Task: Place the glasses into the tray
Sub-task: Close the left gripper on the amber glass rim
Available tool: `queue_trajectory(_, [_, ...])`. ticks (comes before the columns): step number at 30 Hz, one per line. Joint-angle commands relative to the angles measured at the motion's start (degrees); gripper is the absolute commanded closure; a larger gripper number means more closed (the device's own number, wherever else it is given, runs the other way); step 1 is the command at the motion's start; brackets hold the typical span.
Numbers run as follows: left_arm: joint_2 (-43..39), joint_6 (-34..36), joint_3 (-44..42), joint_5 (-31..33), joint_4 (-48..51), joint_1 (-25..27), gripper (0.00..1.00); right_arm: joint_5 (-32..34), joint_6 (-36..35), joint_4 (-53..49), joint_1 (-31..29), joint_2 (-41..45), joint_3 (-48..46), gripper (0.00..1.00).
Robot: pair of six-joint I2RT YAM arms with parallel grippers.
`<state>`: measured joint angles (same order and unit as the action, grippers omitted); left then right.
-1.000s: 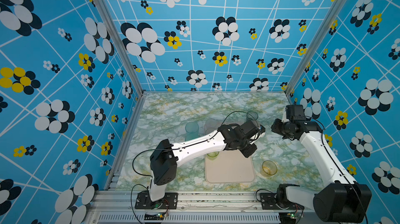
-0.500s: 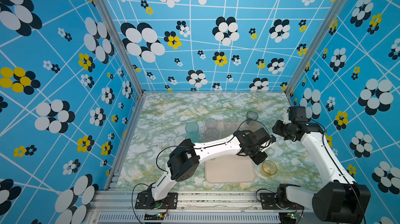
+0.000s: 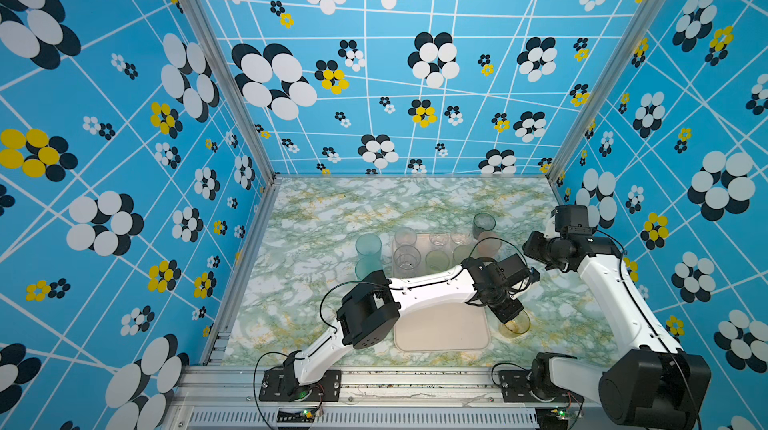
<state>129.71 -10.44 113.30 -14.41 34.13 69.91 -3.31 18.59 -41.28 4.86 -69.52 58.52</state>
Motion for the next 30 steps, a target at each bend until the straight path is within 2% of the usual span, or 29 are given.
queue_trajectory(1, [1.22, 1.71, 2.6, 2.16, 1.95, 0.66, 0.71, -1.06, -1.26, 0.5, 0.44, 1.2, -1.19, 0.54])
queue_trajectory(10, [0.21, 3.98, 3.01, 3.96, 1.86, 2.07, 0.71, -2.15, -1.8, 1.24, 0.41, 0.7, -1.57, 0.54])
queue_trajectory(17, [-2.03, 5.6, 1.51, 9.79, 2.75, 2.08, 0.7, -2.75, -2.41, 1.37, 0.53, 0.5, -1.77, 0.54])
queue_trajectory(30, [1.98, 4.73, 4.51, 8.56, 5.98, 1.39, 0.71, -3.63, -2.72, 1.37, 0.68, 0.7, -2.01, 0.54])
